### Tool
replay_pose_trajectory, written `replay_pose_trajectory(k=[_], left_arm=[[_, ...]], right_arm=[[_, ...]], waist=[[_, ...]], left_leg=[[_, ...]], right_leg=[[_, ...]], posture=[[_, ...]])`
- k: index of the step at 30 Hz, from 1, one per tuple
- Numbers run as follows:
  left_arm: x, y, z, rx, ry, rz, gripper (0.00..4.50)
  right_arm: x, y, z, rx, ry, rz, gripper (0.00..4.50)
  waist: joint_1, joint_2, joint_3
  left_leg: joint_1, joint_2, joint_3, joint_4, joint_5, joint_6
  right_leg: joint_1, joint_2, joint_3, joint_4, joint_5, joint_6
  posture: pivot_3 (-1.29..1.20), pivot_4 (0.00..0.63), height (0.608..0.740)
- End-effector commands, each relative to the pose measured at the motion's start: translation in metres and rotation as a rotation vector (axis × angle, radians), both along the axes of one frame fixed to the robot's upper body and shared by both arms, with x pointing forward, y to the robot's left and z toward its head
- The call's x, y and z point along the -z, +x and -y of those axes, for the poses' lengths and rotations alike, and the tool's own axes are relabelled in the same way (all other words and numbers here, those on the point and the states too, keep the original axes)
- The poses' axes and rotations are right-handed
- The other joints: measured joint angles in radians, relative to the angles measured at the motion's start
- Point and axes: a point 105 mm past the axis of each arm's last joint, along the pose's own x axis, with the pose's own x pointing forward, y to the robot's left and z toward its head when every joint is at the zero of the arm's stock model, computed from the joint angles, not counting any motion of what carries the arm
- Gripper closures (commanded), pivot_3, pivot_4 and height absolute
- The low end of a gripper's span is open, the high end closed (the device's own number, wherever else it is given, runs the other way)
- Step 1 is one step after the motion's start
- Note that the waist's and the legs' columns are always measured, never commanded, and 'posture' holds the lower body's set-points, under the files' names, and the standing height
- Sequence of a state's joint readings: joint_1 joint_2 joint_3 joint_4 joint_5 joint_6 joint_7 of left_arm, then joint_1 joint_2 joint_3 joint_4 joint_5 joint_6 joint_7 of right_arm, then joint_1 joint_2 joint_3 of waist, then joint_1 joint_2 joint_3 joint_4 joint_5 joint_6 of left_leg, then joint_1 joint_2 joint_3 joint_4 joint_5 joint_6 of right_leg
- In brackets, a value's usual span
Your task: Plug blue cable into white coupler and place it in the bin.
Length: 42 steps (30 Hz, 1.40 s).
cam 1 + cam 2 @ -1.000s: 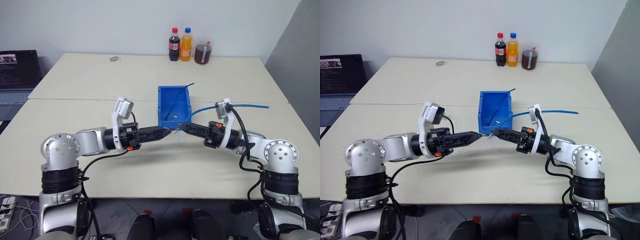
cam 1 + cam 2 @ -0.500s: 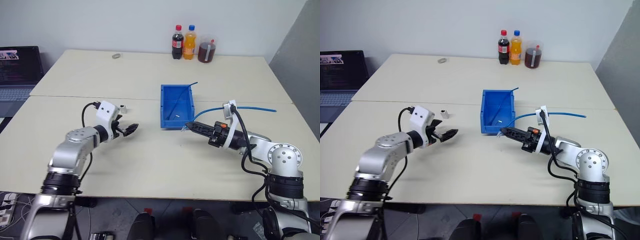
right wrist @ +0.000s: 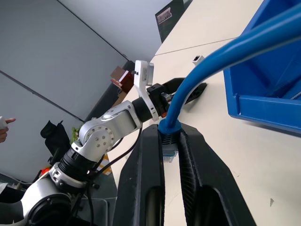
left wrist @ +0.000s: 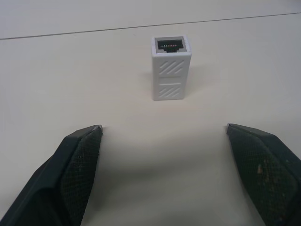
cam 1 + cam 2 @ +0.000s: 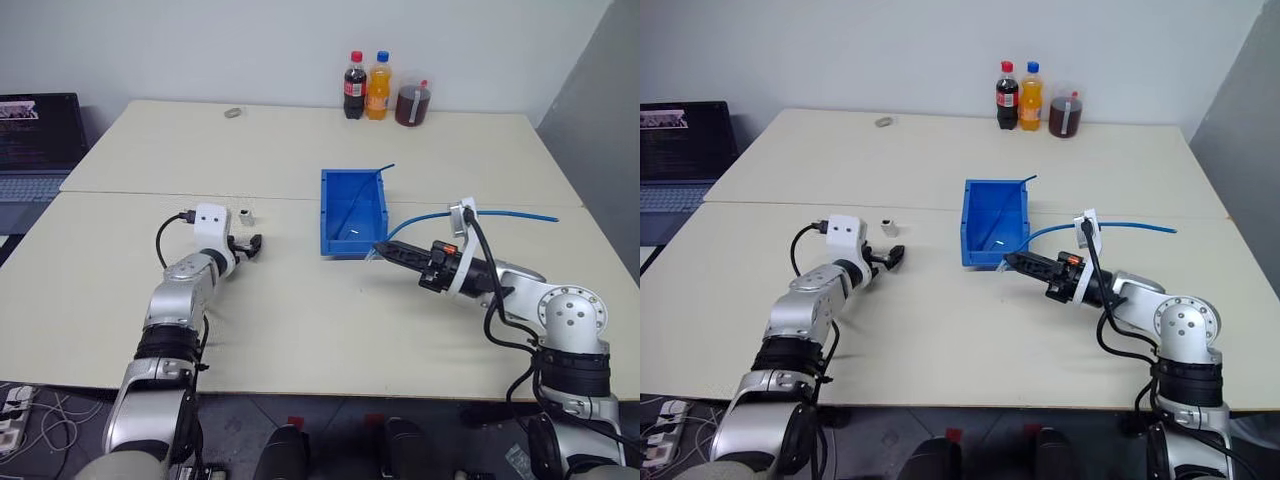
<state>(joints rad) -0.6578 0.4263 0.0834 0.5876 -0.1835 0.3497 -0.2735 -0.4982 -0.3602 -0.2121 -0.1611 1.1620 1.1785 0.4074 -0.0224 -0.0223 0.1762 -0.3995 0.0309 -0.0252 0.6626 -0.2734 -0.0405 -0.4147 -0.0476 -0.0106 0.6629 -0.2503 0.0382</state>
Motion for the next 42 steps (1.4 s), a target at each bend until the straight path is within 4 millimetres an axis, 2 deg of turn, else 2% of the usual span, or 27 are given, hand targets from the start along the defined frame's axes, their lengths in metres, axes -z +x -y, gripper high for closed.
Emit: replay_pose_trajectory(k=[1,12,18,19,20,24,30,33,35,37,40,42], left_arm=[[-0.003,0.013,0.007,0.003,0.017,0.019,0.05],[-0.011,0.033,0.012,-0.019,0.014,0.035,0.05],[-0.003,0.032,0.010,-0.027,0.035,0.006,1.09],[-0.002,0.031,0.008,-0.033,0.033,0.004,1.45],[-0.001,0.031,0.007,-0.042,0.031,0.001,1.56],[-0.002,0.031,0.002,-0.064,0.022,0.000,2.45],[-0.002,0.027,-0.017,-0.129,0.033,0.004,3.72],[-0.007,0.024,-0.023,-0.085,0.065,0.004,3.72],[-0.014,0.018,-0.021,0.027,0.076,0.005,3.72],[-0.022,0.001,-0.006,0.255,0.134,0.005,3.72],[-0.030,-0.042,0.027,0.656,0.207,-0.018,3.72],[-0.041,-0.075,0.053,0.907,0.146,-0.039,3.72]], right_arm=[[-0.014,0.001,0.001,0.008,0.015,0.053,4.34],[-0.014,0.005,0.004,0.062,0.023,0.049,4.34],[-0.014,0.008,0.006,0.088,0.023,0.049,4.34],[-0.014,0.009,0.007,0.095,0.021,0.047,4.34],[-0.014,0.010,0.007,0.097,0.021,0.046,4.34],[-0.014,0.010,0.007,0.099,0.022,0.044,4.34],[-0.015,0.011,0.007,0.097,0.015,0.051,4.34],[-0.016,0.011,0.007,0.094,0.011,0.058,4.34],[-0.018,0.009,0.007,0.094,0.003,0.067,4.34],[-0.020,0.007,0.006,0.082,-0.012,0.082,4.34],[-0.021,0.002,-0.002,0.048,-0.076,0.128,4.34],[-0.020,0.001,-0.009,0.025,-0.141,0.165,4.34]], waist=[[0.001,0.000,0.000],[0.002,0.000,0.000],[0.001,0.000,0.000],[-0.001,0.000,0.000],[-0.003,0.000,0.000],[-0.007,0.000,0.000],[-0.010,0.000,0.000],[-0.012,0.000,0.000],[-0.014,0.000,0.000],[-0.015,0.000,0.000],[-0.011,0.001,0.001],[-0.007,0.001,0.001]], left_leg=[[0.000,0.000,0.000,0.000,0.000,0.000],[0.000,0.000,0.000,0.000,0.000,0.000],[0.000,0.000,0.000,0.000,0.000,0.000],[0.000,0.000,0.000,0.000,0.000,0.000],[0.000,0.000,0.000,0.000,0.000,0.000],[0.001,0.000,0.000,0.000,0.000,0.000],[0.001,0.000,0.000,0.000,0.000,0.000],[0.001,0.000,0.000,0.000,0.000,0.000],[0.001,0.000,0.000,-0.001,0.000,0.000],[0.001,0.000,0.000,-0.001,0.000,0.000],[0.000,0.000,0.001,-0.002,0.000,0.000],[-0.002,0.000,0.002,-0.002,0.000,0.000]], right_leg=[[0.000,0.000,0.000,0.000,0.000,0.000],[0.000,0.000,-0.001,0.000,0.000,0.000],[0.000,0.000,0.000,0.000,0.000,0.000],[0.000,0.000,0.000,0.000,0.000,0.000],[0.000,0.000,0.000,0.000,0.000,0.000],[0.000,0.000,0.000,0.001,0.000,0.000],[0.000,0.000,0.000,0.001,0.000,0.000],[0.000,0.000,0.000,0.001,0.000,0.000],[0.000,0.000,0.000,0.001,0.000,0.000],[-0.001,0.001,0.001,0.001,0.000,0.000],[-0.002,0.000,0.002,0.001,0.000,-0.001],[-0.004,0.000,0.002,0.001,0.000,-0.001]], posture=[[0.00,0.150,0.740],[0.00,0.150,0.740],[0.00,0.150,0.740],[0.00,0.150,0.740],[0.00,0.150,0.740],[0.00,0.150,0.740],[0.00,0.150,0.740],[0.00,0.150,0.740],[0.00,0.150,0.740],[0.00,0.150,0.740],[0.00,0.150,0.740],[0.00,0.150,0.740]])
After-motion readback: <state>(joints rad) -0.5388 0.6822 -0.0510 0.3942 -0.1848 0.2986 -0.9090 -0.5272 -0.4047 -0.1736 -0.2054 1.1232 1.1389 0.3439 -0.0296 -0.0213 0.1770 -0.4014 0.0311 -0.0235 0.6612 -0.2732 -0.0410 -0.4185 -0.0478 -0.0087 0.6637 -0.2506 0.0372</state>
